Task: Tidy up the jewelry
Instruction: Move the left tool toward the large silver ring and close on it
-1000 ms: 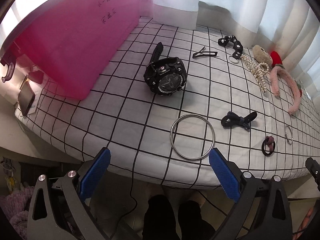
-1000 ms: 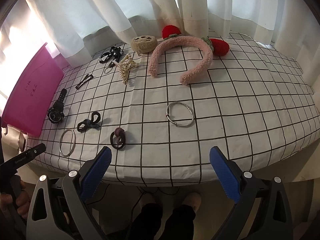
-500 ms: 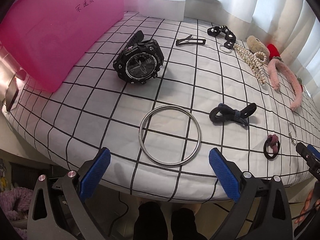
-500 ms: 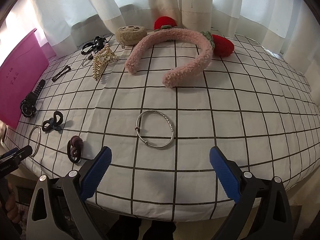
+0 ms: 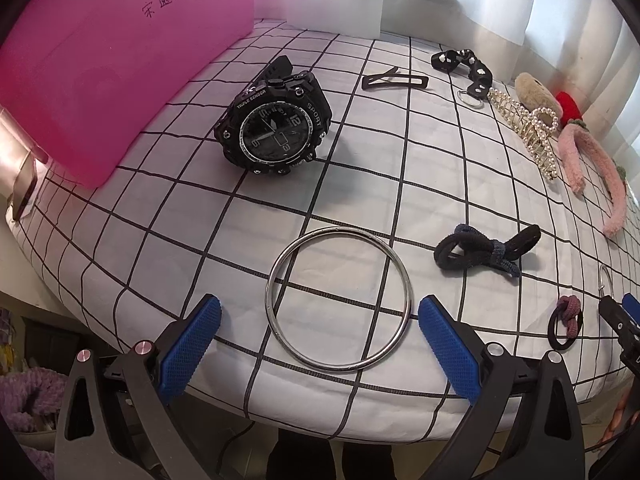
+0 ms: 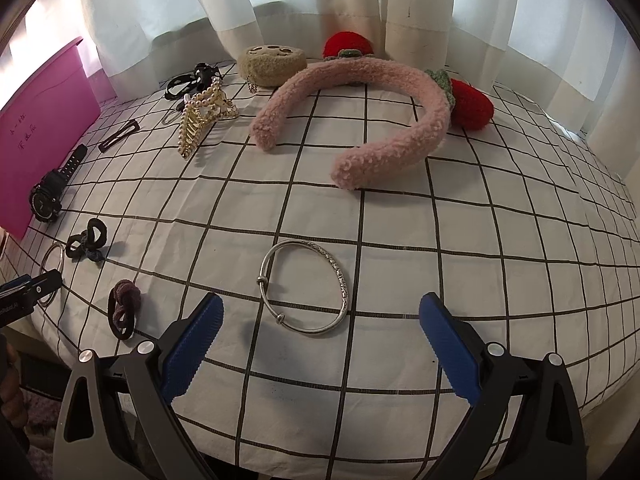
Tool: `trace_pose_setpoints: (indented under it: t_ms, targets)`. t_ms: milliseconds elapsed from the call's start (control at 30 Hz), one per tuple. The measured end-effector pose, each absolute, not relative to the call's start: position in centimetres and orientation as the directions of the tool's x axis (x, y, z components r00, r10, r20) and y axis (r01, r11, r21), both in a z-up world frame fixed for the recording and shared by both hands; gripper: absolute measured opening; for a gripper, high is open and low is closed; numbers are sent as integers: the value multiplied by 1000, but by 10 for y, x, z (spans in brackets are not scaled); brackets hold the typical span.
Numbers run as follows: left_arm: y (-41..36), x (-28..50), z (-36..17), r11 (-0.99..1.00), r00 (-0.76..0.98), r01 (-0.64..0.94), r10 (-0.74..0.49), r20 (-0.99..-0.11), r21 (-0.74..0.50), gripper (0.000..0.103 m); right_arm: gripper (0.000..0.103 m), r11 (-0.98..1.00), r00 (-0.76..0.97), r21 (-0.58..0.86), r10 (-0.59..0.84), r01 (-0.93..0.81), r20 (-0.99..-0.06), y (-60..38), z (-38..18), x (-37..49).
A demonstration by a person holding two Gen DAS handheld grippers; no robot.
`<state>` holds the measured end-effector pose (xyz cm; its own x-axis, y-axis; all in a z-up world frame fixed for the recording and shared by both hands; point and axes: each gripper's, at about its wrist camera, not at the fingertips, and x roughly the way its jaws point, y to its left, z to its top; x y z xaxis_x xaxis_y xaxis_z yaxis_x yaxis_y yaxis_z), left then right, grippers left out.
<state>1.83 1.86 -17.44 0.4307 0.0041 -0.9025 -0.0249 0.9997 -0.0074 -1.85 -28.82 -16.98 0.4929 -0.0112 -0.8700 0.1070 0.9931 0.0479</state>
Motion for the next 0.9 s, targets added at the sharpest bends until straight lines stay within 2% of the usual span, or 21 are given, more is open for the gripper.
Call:
trace_pose_setpoints:
  t_ms: [167, 500, 733, 833, 900]
  targets:
    - [17, 18, -175, 1000, 451, -17, 5, -892, -3, 98, 94, 996, 495, 1, -44, 91, -868, -287, -173, -15]
    - [17, 11, -176, 1000, 517, -14, 7, -856, -1, 98, 94, 998, 570, -1, -37, 63, -821, -287, -177, -21]
    - [16, 9, -177, 1000, 530, -8, 3, -848, -1, 96, 94, 998, 567, -2, -35, 58, -823, -285, -175, -19]
    - [14, 5, -175, 1000, 543, 11, -8, -840, -3, 90, 93, 999, 570, -5, -30, 45, -821, -283, -174, -19]
    - [11, 4, -172, 1000, 547, 27, -18, -837, -4, 81, 89, 999, 571, 9, -12, 34, -821, -284, -174, -19]
